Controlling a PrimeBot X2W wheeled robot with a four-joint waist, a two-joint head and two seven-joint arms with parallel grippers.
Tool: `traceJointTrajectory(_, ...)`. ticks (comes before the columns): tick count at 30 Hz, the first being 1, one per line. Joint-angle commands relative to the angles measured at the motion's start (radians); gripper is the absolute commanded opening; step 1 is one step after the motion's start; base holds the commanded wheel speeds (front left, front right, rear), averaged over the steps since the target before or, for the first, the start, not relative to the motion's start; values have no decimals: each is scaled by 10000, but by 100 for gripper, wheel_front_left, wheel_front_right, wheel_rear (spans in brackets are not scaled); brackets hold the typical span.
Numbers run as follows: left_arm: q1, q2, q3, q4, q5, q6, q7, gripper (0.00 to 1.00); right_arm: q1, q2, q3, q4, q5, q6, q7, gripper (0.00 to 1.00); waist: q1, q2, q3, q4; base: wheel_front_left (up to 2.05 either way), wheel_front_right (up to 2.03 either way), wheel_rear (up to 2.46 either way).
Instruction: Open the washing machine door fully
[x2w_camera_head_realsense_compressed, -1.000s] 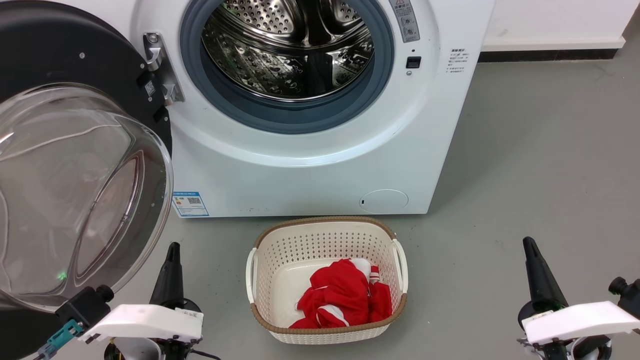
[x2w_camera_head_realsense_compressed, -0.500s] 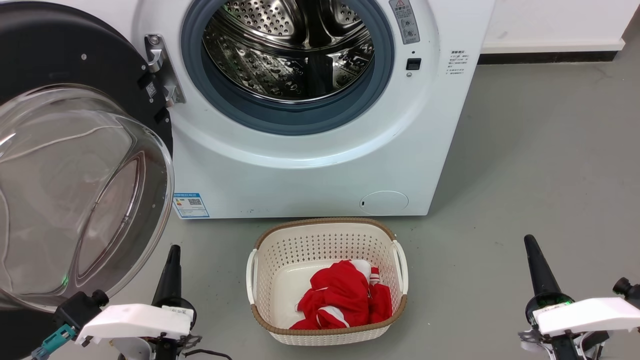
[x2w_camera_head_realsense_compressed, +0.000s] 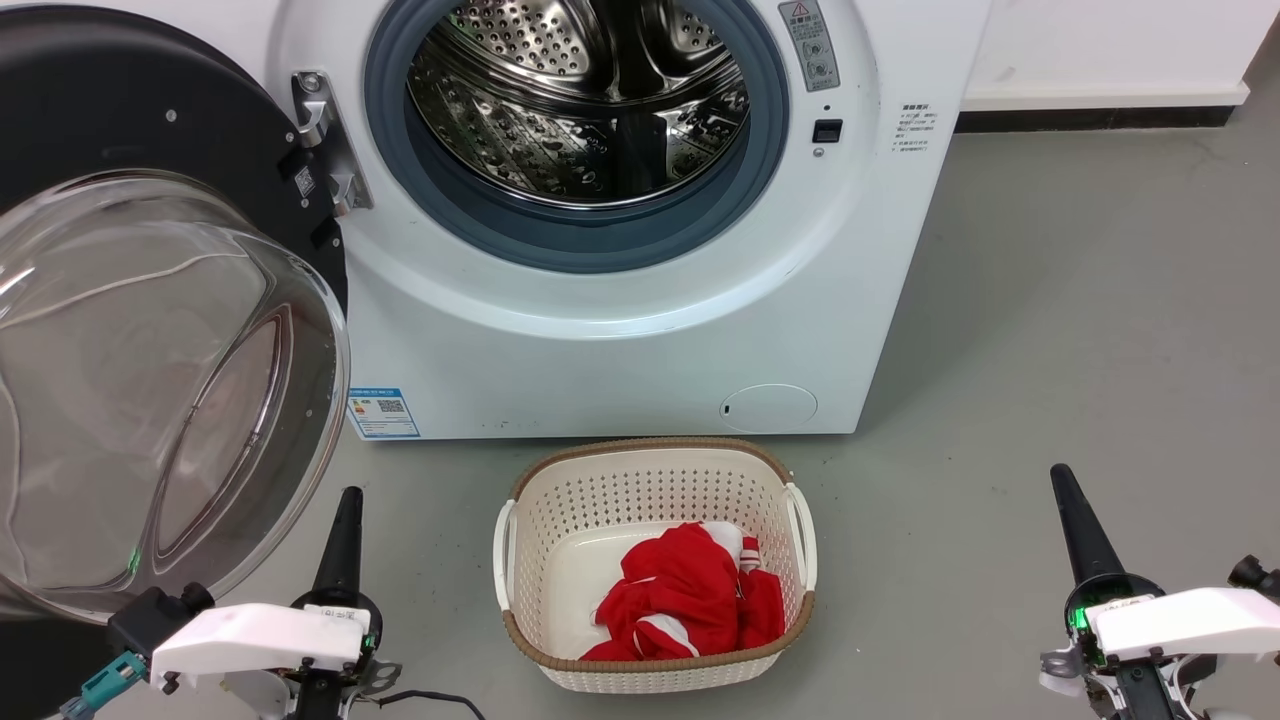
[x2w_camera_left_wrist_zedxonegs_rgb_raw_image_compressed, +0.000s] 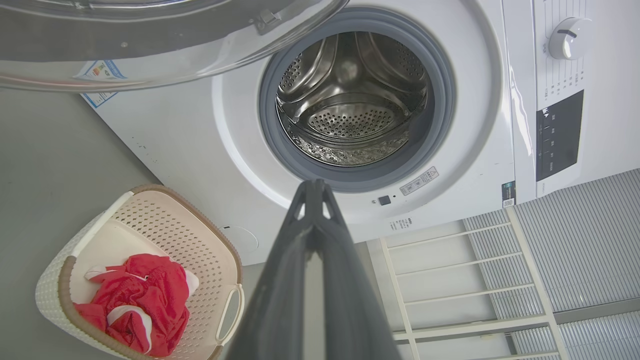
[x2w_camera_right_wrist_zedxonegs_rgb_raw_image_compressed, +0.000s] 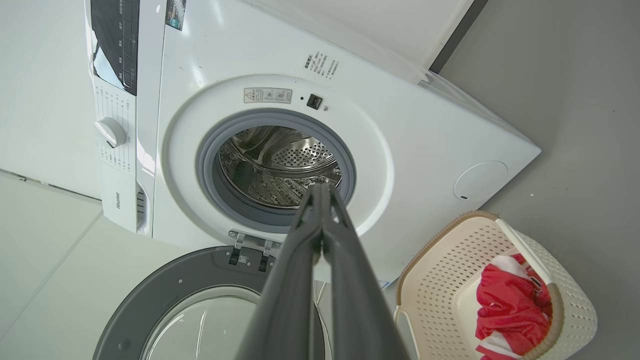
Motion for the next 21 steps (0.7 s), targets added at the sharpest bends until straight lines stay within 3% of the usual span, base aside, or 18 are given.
traceJointTrajectory(1,-244,16,56,-23,-303,-64,80,0,-234,-52,-33,-1,325,-1,61,0,0,0,-6,2,0,0,0)
traceJointTrajectory(21,-343,17,172,204,-2051,-155,518,0,-452,-23,-179,293,2040,-2,439,0,0,0,-64,14,0,0,0)
